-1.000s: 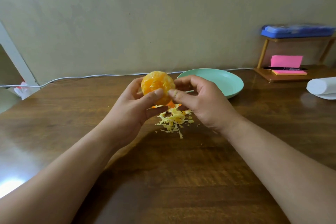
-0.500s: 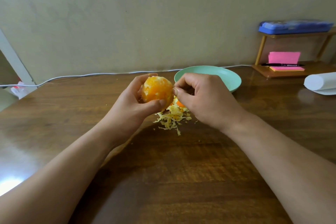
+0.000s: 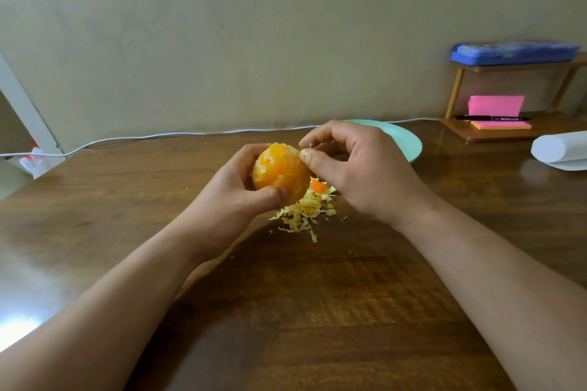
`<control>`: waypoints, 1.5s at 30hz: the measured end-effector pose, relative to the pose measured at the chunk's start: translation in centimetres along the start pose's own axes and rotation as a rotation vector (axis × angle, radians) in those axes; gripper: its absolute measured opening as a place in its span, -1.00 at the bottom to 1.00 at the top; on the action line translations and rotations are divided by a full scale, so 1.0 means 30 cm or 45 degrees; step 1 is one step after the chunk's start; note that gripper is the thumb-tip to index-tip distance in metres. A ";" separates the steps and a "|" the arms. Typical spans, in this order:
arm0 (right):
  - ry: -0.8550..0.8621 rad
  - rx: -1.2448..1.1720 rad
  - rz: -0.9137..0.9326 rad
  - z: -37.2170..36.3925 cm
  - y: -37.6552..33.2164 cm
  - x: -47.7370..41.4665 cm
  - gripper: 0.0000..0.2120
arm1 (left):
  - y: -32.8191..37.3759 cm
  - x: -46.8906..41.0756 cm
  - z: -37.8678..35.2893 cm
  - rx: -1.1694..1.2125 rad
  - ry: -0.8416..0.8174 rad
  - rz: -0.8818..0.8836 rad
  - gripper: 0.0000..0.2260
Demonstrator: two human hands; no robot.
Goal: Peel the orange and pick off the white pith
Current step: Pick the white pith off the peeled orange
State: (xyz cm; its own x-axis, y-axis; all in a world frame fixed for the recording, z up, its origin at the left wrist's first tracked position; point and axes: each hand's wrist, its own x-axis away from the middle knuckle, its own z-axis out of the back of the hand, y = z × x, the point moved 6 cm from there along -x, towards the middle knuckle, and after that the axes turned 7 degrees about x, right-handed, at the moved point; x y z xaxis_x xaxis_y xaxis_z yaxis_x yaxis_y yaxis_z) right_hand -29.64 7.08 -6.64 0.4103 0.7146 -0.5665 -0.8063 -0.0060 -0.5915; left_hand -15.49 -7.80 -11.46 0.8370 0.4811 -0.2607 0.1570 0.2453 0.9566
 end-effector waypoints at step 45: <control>-0.199 -0.105 -0.119 0.004 -0.012 0.002 -0.97 | -0.022 0.010 -0.005 0.682 -0.220 0.290 -0.51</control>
State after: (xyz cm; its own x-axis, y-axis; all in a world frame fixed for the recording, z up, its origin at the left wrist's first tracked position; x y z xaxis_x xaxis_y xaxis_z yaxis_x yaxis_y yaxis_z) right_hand -29.40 7.21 -6.39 0.4058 0.8145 -0.4146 -0.7275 0.0133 -0.6860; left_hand -15.43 -7.70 -12.19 0.9465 0.3171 -0.0601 0.1686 -0.3268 0.9299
